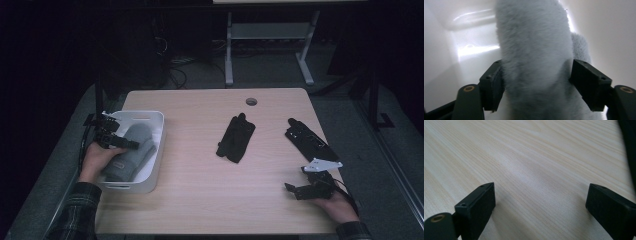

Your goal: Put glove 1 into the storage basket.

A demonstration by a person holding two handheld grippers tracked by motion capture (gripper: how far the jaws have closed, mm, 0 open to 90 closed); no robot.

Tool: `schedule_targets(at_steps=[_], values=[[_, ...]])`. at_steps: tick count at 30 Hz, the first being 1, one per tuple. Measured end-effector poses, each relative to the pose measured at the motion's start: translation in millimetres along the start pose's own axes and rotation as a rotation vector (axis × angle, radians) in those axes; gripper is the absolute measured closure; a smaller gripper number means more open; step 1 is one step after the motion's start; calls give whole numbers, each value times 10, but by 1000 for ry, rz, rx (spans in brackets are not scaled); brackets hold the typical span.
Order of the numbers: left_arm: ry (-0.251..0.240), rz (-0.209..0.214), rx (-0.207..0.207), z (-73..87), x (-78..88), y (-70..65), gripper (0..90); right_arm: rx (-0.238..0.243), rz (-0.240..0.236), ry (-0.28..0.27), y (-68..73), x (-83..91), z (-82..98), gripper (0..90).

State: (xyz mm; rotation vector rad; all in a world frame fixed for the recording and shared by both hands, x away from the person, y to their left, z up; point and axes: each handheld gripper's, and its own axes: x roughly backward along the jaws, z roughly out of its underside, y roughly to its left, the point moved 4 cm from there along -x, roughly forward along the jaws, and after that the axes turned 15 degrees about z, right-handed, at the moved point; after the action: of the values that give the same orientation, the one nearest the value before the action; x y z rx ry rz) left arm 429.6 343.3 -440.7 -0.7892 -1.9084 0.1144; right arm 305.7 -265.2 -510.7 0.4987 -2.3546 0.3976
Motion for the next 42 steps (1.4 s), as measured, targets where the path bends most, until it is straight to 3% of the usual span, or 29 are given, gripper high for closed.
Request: schedule_targets(at_steps=[9,15,20,26,31,33,42], values=[[-52,-30,-41,-71,181,-116,184,-1,1,0,1,0,0,88],[-104,-1,-108,-157,278,-375,180,-1,1,0,1,0,0,88],[-127,34,-168,-220,262,-652,179,-1,1,0,1,0,0,88],[-145,100,-244,-280,135,-1020,164,-1,3,1,1,1,0,87],[-131,128,-316,-291,-24,-1346,135,1,3,0,-1,0,0,87],[-129,158,-335,-293,-90,-1488,131,-1,3,1,1,1,0,87],[-94,215,-417,-240,-402,-1917,132,0,1,0,3,1,0,87]])
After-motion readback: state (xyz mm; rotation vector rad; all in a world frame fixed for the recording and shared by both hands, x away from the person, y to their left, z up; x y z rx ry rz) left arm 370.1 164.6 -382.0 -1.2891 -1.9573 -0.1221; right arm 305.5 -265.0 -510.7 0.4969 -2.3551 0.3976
